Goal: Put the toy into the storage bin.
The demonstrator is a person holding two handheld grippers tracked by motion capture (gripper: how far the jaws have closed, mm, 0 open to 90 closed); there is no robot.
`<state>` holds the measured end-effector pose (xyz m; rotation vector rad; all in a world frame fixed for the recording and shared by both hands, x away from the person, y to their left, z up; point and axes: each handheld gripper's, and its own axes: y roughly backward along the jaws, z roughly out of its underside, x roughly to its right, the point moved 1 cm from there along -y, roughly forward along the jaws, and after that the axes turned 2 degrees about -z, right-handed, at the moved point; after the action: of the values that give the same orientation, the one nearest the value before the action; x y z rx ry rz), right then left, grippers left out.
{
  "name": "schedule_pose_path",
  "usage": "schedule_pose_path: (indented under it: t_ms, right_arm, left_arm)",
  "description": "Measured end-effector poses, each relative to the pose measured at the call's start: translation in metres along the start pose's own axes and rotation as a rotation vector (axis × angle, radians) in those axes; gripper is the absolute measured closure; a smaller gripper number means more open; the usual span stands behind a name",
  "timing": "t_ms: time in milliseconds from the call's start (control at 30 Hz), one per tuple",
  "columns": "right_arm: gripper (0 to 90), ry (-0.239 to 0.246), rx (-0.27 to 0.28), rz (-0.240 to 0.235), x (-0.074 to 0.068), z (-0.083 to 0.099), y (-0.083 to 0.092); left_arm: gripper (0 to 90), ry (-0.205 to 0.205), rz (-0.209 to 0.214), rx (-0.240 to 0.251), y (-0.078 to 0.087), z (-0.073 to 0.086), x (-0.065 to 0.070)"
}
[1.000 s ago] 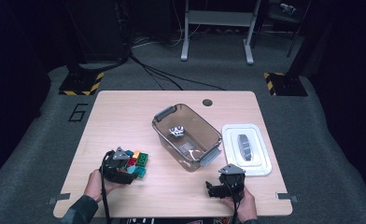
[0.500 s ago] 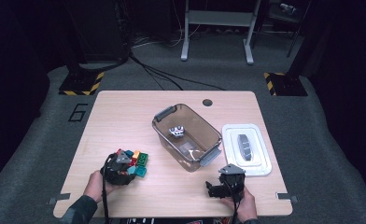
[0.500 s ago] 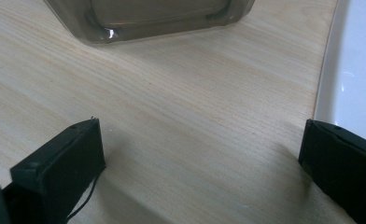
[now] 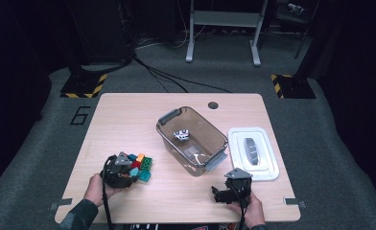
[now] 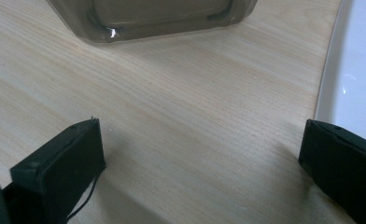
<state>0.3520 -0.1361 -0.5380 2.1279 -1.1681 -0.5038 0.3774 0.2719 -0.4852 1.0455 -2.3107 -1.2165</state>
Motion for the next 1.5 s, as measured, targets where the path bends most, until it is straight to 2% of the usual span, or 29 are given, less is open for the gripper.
schedule_pose_path:
  t_ms: [233,333,367,600,700,900,1200,1233,1300,1400,1467,1500]
  right_arm:
    - [0.0,-0.001,0.0,0.011,-0.001,0.0,0.0]
    - [0.0,-0.008,-0.002,0.015,-0.002,0.0,0.001]
    - [0.0,-0.007,-0.001,0.016,-0.002,0.0,0.001]
    - [0.0,-0.011,0.003,0.014,-0.002,0.0,0.0]
    - [0.0,0.003,0.001,0.004,-0.005,-0.002,-0.002]
    - [0.0,0.069,0.002,-0.039,-0.008,-0.004,-0.003]
    - [0.0,0.067,-0.003,-0.047,-0.008,-0.004,-0.004]
    - [0.0,0.055,-0.005,-0.048,-0.01,-0.004,-0.004]
    - [0.0,0.069,-0.004,-0.047,-0.01,-0.004,-0.005]
    - [0.0,0.049,-0.01,-0.054,-0.013,-0.005,-0.005]
    - [0.0,0.072,-0.005,-0.056,-0.013,-0.005,-0.006]
    - [0.0,0.066,-0.009,-0.061,-0.014,-0.006,-0.006]
  left_arm:
    - [55.9,-0.01,0.005,0.022,0.012,-0.007,-0.002]
    - [55.8,-0.004,0.019,0.027,0.014,-0.009,-0.004]
    - [55.9,-0.008,0.006,0.036,0.014,-0.01,-0.005]
    - [55.9,-0.009,0.013,0.049,0.022,-0.021,-0.006]
    - [55.9,-0.022,0.009,0.056,0.028,-0.027,-0.007]
    - [55.9,-0.024,0.009,0.059,0.035,-0.039,-0.008]
    - [55.9,-0.028,0.018,0.071,0.039,-0.051,-0.011]
    - [55.9,-0.032,0.019,0.072,0.04,-0.052,-0.012]
    - [55.9,-0.038,0.018,0.069,0.043,-0.056,-0.011]
    - [55.9,-0.038,0.013,0.077,0.045,-0.061,-0.012]
    - [55.9,-0.044,0.013,0.078,0.048,-0.066,-0.014]
    - [55.9,-0.043,0.012,0.08,0.048,-0.067,-0.014]
